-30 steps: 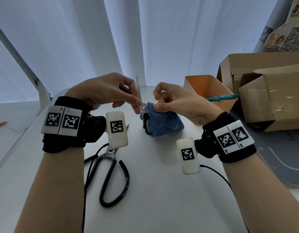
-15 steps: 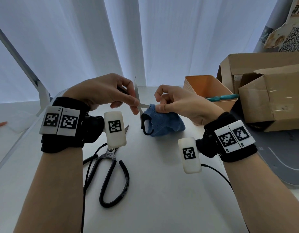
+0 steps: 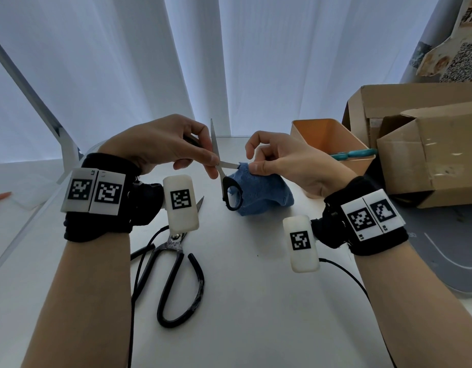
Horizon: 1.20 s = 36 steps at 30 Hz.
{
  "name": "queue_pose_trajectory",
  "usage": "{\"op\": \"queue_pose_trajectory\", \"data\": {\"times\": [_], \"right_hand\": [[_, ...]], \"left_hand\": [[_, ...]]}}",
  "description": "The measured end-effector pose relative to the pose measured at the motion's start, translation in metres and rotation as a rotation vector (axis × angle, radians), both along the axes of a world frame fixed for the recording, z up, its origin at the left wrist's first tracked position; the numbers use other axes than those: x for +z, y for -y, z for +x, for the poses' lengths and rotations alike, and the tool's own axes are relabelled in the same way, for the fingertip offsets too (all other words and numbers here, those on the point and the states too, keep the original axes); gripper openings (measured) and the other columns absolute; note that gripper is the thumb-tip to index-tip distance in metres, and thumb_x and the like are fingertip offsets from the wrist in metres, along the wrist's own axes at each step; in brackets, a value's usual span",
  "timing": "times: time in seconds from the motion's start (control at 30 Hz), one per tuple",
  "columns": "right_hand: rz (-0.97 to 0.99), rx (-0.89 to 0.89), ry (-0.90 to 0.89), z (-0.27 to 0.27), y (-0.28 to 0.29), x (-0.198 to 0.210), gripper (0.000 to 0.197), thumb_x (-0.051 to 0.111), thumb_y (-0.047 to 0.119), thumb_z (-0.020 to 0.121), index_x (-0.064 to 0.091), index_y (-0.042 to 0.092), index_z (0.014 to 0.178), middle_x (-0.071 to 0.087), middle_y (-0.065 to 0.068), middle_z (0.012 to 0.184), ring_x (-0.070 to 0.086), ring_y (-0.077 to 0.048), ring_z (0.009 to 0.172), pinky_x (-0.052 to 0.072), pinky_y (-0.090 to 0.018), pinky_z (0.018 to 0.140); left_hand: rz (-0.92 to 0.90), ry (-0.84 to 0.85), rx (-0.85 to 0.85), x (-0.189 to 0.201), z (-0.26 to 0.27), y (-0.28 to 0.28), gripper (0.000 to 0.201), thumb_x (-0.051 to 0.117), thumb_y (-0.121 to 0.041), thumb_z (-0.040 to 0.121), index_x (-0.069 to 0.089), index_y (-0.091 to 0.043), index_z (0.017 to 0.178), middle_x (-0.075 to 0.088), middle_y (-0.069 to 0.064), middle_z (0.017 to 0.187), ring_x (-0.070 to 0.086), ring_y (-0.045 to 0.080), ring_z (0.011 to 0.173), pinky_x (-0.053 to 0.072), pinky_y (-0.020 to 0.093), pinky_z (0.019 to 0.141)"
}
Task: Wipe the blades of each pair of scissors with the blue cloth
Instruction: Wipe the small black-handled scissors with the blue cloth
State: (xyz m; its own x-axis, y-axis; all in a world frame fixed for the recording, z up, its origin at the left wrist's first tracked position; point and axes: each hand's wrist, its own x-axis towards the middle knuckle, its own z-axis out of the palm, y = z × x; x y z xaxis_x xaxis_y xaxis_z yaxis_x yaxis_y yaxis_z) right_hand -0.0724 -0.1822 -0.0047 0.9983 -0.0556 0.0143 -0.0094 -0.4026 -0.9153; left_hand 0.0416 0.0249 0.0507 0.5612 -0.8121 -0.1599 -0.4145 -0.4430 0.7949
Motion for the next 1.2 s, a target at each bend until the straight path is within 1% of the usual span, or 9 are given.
{"op": "queue_pose_trajectory", "data": {"times": [0.13,0.27,0.43,0.53,0.63,0.77,0.87,1.1,1.2], "right_hand": [[-0.033,-0.048,-0.008,0.000,0.003,0.000,0.014,0.064,0.006,0.095,0.061,0.020,0.092,0.050,0.003,0.068,0.046,-0.010,0.068,0.041,-0.019,0.063],[-0.072,-0.238,0.010,0.001,0.016,-0.007,0.011,0.065,0.009,0.094,0.064,0.020,0.092,0.056,0.005,0.068,0.052,-0.007,0.066,0.044,-0.019,0.063],[0.378,-0.232,0.238,0.002,0.013,-0.004,0.009,0.065,0.006,0.094,0.068,0.012,0.100,0.070,-0.004,0.082,0.067,-0.018,0.086,0.054,-0.027,0.080],[0.441,-0.163,0.303,0.005,-0.001,0.001,0.010,0.066,0.003,0.092,0.065,0.008,0.100,0.069,-0.011,0.088,0.067,-0.022,0.088,0.055,-0.027,0.083],[0.352,-0.086,0.264,0.005,-0.013,0.002,0.014,0.070,0.002,0.089,0.065,0.005,0.102,0.067,-0.013,0.091,0.067,-0.018,0.085,0.055,-0.024,0.079],[0.138,-0.047,0.191,0.006,-0.023,-0.001,0.019,0.075,0.004,0.085,0.067,0.007,0.102,0.071,-0.004,0.087,0.068,-0.012,0.080,0.056,-0.020,0.078],[0.113,-0.056,0.156,0.006,-0.024,-0.003,0.020,0.075,0.005,0.085,0.066,0.008,0.103,0.073,-0.001,0.084,0.071,-0.012,0.081,0.058,-0.023,0.080],[0.121,0.002,0.089,0.004,-0.024,-0.001,0.020,0.071,0.002,0.088,0.060,0.008,0.104,0.072,-0.007,0.088,0.070,-0.019,0.084,0.057,-0.029,0.081],[0.092,0.007,0.091,0.003,-0.021,0.001,0.020,0.072,0.002,0.088,0.060,0.008,0.104,0.070,-0.003,0.084,0.068,-0.017,0.082,0.056,-0.026,0.079]], "left_hand": [[-0.018,-0.001,0.013,0.000,0.002,-0.002,0.017,0.073,-0.009,0.084,0.058,-0.002,0.081,0.076,0.018,0.088,0.039,0.016,0.051,0.035,0.017,0.045],[-0.047,0.001,0.076,0.001,0.010,-0.014,0.019,0.074,-0.010,0.082,0.057,-0.001,0.080,0.076,0.018,0.088,0.037,0.014,0.049,0.034,0.016,0.044],[-0.019,-0.001,0.075,0.000,0.011,-0.015,0.018,0.073,-0.010,0.082,0.057,-0.003,0.078,0.076,0.018,0.088,0.037,0.012,0.047,0.034,0.016,0.044],[0.008,0.004,0.040,-0.001,0.006,-0.006,0.017,0.074,-0.009,0.084,0.059,-0.003,0.079,0.076,0.017,0.088,0.039,0.015,0.051,0.034,0.016,0.044],[0.010,0.010,0.023,-0.001,0.001,0.002,0.016,0.074,-0.009,0.084,0.060,-0.003,0.079,0.076,0.017,0.087,0.038,0.017,0.054,0.035,0.017,0.044],[0.025,0.024,0.007,-0.001,-0.004,0.009,0.016,0.074,-0.008,0.084,0.059,-0.002,0.083,0.077,0.015,0.084,0.038,0.019,0.056,0.034,0.018,0.045],[0.040,0.030,-0.004,-0.001,-0.005,0.010,0.015,0.074,-0.008,0.084,0.060,-0.002,0.084,0.077,0.014,0.083,0.038,0.020,0.058,0.033,0.018,0.046],[0.028,0.014,-0.030,-0.001,-0.006,0.008,0.014,0.073,-0.009,0.085,0.060,-0.004,0.082,0.077,0.016,0.086,0.039,0.028,0.066,0.035,0.018,0.046],[0.025,0.014,-0.029,0.000,-0.006,0.008,0.015,0.073,-0.010,0.086,0.060,-0.004,0.084,0.077,0.015,0.087,0.040,0.021,0.059,0.035,0.018,0.047]]}}
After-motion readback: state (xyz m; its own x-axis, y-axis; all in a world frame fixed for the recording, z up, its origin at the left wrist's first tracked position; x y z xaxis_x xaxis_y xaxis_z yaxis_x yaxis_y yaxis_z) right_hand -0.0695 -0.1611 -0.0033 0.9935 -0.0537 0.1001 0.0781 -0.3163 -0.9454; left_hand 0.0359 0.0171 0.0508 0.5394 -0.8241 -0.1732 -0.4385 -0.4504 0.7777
